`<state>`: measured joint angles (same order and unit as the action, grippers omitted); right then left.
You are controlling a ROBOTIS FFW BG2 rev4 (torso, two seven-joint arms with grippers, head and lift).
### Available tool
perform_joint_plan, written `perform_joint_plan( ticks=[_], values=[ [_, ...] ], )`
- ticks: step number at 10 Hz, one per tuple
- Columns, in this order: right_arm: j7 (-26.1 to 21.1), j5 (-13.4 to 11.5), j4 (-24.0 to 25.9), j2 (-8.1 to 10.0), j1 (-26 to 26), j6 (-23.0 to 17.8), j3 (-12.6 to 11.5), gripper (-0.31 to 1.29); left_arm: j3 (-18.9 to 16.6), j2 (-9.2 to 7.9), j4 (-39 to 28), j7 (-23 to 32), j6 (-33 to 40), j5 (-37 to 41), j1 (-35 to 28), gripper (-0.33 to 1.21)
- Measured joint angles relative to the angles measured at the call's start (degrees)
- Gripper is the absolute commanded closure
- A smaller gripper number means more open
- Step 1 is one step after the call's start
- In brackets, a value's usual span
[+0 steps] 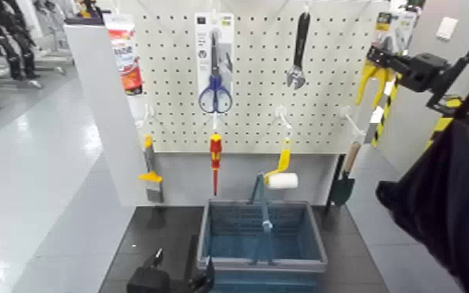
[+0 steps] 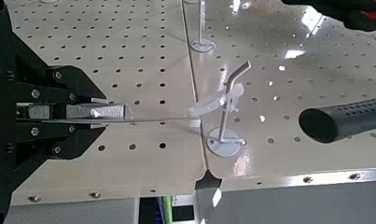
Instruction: Put the yellow pliers into the crate.
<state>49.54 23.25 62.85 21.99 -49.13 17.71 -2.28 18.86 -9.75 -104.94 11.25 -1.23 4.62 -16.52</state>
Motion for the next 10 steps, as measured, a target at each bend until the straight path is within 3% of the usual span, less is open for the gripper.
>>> perform_joint_plan(
  ticks=[6, 10],
  values=[
    [0.1, -0.1, 1.1, -0.29, -0.4, 0.1, 0.2, 1.16, 0.2, -0.15, 0.0, 0.0, 0.0, -0.1, 0.1, 0.22],
    [0.0, 0.7, 12.3, -1.02, 2.4, 1.9, -1.0, 1.16, 0.2, -0.54, -0.2, 0.1, 0.0, 0.0, 0.0, 0.22]
  ],
)
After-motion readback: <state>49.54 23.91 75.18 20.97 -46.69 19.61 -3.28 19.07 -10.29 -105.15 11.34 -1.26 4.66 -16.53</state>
